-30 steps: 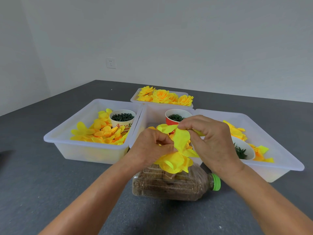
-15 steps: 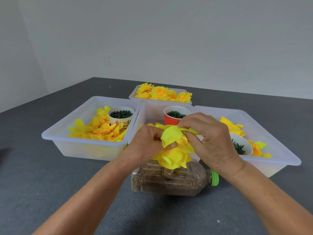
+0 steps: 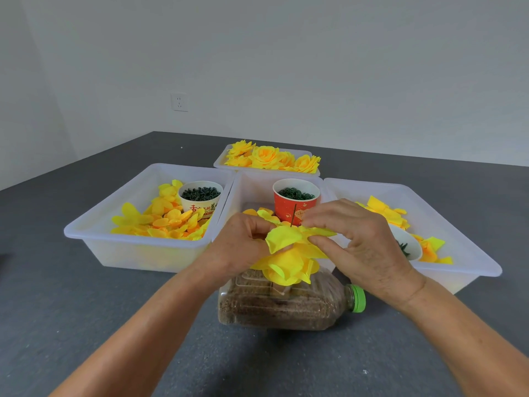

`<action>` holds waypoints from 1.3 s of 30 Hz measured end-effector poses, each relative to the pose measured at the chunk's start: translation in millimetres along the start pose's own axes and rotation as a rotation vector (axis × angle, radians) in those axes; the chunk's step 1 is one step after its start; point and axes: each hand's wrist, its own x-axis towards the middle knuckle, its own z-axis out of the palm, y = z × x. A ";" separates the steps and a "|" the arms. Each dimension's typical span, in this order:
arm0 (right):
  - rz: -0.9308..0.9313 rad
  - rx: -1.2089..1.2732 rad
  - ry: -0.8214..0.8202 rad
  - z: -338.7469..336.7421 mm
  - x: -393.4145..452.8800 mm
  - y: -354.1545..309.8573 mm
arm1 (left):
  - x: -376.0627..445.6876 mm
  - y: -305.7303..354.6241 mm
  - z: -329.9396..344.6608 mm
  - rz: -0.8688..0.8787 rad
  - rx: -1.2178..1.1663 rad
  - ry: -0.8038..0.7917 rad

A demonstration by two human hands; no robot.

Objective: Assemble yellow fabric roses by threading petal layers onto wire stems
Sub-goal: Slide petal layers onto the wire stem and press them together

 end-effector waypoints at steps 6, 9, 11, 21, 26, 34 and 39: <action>-0.072 -0.072 -0.028 3.7 -6.3 -0.4 | -2.1 -0.2 -3.7 -0.004 0.031 0.002; -0.118 -0.133 -0.045 5.7 -7.7 -2.1 | -4.6 1.5 -4.5 0.003 0.004 0.002; -0.131 -0.147 -0.057 7.2 -8.5 -3.9 | -5.1 1.3 -4.2 0.007 -0.023 0.014; -0.085 -0.100 -0.118 7.5 -10.7 -4.5 | -3.7 -2.4 -6.3 0.124 -0.027 0.034; -0.042 -0.082 -0.160 5.6 -5.8 -4.5 | -2.3 -4.0 -5.9 0.244 0.127 0.145; 0.069 0.072 -0.169 4.8 -5.0 -4.0 | 1.3 11.5 -15.2 0.625 0.612 0.242; 0.151 0.185 -0.153 6.9 -6.2 -4.2 | 2.3 6.4 -15.2 0.665 0.727 0.234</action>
